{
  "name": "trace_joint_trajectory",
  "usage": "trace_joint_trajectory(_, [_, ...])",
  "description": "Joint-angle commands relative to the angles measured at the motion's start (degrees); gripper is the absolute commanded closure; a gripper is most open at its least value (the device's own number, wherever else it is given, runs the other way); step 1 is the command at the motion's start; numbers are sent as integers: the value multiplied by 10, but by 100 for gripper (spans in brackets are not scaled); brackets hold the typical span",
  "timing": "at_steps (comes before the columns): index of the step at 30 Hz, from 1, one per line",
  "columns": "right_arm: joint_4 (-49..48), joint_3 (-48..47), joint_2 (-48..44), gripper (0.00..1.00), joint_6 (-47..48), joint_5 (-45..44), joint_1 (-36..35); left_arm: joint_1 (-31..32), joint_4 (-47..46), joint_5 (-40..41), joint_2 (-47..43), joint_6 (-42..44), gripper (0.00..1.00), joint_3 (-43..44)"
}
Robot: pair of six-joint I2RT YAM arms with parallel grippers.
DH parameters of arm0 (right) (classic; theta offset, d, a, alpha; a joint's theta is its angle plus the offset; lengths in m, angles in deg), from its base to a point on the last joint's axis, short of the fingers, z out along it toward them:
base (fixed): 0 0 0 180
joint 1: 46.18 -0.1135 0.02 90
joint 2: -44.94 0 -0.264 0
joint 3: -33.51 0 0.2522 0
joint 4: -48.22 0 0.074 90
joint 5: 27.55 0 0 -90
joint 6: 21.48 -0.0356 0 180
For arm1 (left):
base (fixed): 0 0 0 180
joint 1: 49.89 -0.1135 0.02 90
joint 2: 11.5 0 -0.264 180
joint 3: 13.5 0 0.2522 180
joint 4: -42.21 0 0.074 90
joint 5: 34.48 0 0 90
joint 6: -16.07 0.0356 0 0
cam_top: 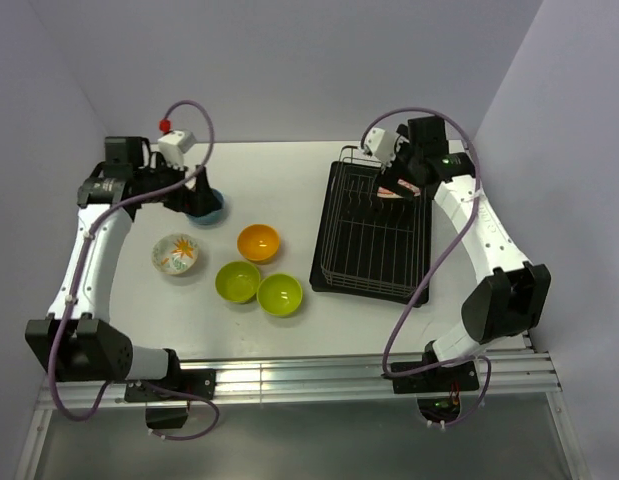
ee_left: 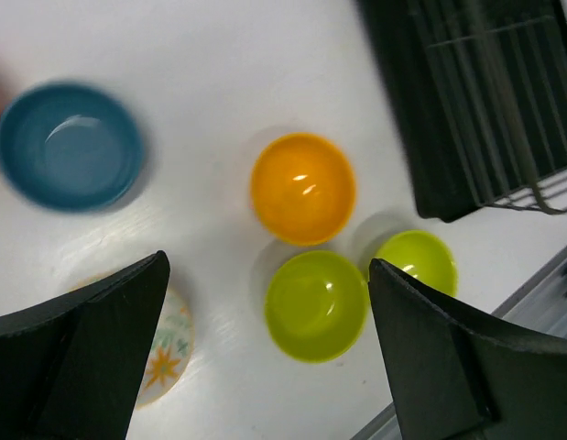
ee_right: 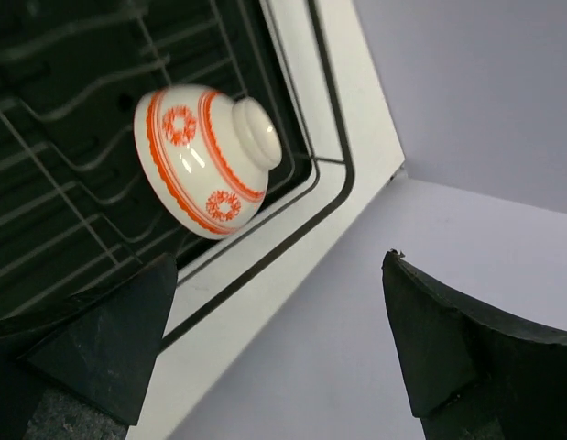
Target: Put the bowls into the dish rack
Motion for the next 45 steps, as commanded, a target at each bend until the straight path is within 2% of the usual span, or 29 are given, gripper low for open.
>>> trace_joint_trajectory(1, [31, -61, -33, 0, -85, 64, -4, -87, 51, -54, 31, 28, 4, 14])
trace_joint_trajectory(5, [79, -136, -27, 0, -188, 140, -3, -200, 102, -52, 88, 95, 7, 10])
trace_joint_trajectory(10, [150, -198, -3, 0, -283, 249, -4, -279, 136, -8, 134, 176, 14, -15])
trace_joint_trajectory(12, [158, -207, 5, 0, -308, 285, -4, -286, 125, 22, 136, 186, 15, -47])
trace_joint_trajectory(20, [164, -224, 19, 0, -383, 315, -8, -289, 35, 74, 175, 188, 23, -118])
trace_joint_trajectory(34, [127, -161, -20, 0, -446, 362, -29, -289, -48, 42, 255, 134, 50, -139])
trace_joint_trajectory(41, [142, -204, -2, 0, -464, 317, -37, -286, -78, 32, 273, 113, 61, -144])
trace_joint_trajectory(45, [84, -169, -41, 0, -441, 250, -38, -284, -87, 26, 279, 104, 71, -147])
